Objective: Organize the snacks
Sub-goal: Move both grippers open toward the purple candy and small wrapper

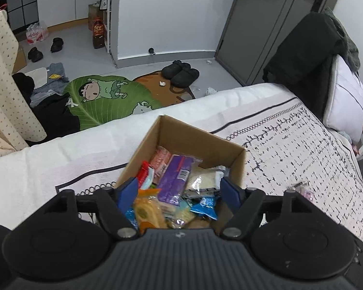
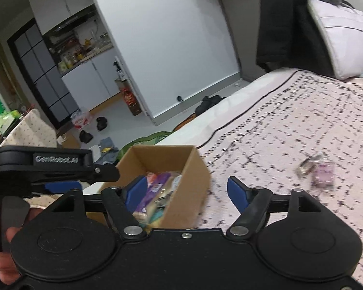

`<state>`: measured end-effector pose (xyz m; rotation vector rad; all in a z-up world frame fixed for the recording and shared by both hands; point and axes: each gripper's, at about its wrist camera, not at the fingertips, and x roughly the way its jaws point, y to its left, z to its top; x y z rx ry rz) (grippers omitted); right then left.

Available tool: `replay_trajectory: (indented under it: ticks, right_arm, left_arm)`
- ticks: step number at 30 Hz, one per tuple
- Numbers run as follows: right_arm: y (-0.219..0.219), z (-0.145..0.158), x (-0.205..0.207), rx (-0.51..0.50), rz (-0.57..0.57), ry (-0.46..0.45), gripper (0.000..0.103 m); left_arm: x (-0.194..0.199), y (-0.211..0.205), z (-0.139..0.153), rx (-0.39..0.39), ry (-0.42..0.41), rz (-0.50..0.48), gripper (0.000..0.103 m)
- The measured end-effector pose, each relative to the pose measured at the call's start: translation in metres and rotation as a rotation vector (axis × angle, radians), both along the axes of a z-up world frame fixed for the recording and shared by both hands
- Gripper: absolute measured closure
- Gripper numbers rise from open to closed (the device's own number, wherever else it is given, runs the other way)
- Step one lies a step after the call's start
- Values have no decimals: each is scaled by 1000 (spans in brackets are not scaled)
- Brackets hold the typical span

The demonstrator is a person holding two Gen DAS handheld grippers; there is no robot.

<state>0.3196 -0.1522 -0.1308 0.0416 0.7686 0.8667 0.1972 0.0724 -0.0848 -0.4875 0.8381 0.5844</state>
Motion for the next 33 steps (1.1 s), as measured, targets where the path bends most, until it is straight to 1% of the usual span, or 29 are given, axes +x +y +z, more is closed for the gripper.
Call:
replay_trajectory:
  ticks: [2, 10, 20, 30, 33]
  right_arm:
    - [-7, -1, 6, 0, -26, 5, 28]
    - [-33, -7, 25, -7, -112, 23, 27]
    - [-62, -15, 46, -20, -186, 34, 27]
    - [-87, -28, 67, -38, -257, 54, 27]
    - [-91, -34, 75, -43, -279, 70, 30]
  left_arm:
    - [2, -5, 0, 4, -1, -9, 26]
    - [21, -29, 0, 6, -7, -59, 26]
    - [51, -55, -7, -7, -18, -134, 26]
    - [83, -69, -20, -67, -29, -198, 26]
    - [93, -73, -25, -85, -34, -215, 26]
